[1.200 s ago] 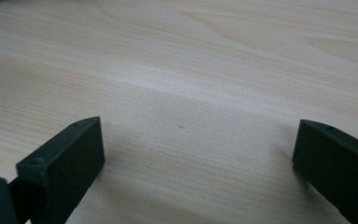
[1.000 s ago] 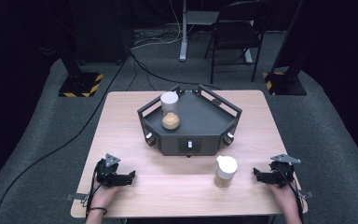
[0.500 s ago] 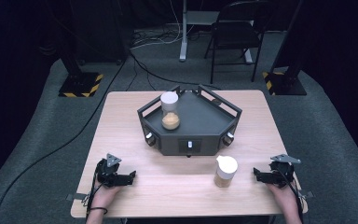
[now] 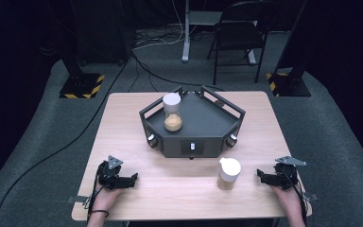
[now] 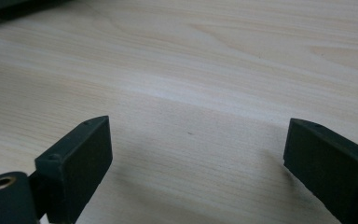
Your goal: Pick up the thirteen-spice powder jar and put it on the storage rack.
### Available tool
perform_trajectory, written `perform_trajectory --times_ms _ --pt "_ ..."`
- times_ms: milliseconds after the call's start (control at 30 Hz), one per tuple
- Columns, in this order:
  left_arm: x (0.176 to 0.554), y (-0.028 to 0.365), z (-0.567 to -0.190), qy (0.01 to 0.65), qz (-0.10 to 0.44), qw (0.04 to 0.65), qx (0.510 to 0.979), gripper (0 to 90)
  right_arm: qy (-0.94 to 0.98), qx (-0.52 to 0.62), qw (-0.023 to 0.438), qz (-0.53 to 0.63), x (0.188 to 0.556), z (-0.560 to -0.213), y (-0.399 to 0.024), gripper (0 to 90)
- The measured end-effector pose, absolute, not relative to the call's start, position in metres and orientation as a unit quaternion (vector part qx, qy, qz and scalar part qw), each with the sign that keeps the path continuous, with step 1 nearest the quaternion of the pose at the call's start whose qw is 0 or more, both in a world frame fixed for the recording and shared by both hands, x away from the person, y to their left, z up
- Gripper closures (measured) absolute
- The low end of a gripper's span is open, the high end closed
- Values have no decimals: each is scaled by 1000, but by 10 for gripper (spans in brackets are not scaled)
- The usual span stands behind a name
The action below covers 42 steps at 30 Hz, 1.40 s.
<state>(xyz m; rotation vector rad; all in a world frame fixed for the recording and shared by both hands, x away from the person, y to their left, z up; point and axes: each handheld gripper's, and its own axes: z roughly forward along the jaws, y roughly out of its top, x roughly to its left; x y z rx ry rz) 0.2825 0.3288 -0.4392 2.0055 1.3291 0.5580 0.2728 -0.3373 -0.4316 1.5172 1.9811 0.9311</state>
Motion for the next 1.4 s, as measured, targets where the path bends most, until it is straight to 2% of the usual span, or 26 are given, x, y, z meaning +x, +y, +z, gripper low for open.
perform_trajectory --times_ms 433,867,1200,1400 --pt "283 329 -439 507 213 330 767 0 717 529 231 391 248 -412 -337 61" --pt "283 330 -439 507 213 330 767 0 731 474 198 449 221 -395 -332 68" --pt "282 329 -440 507 213 331 767 0 745 417 169 493 218 -385 -319 70" --pt "282 329 -440 507 213 331 767 0 754 388 172 501 224 -383 -303 74"
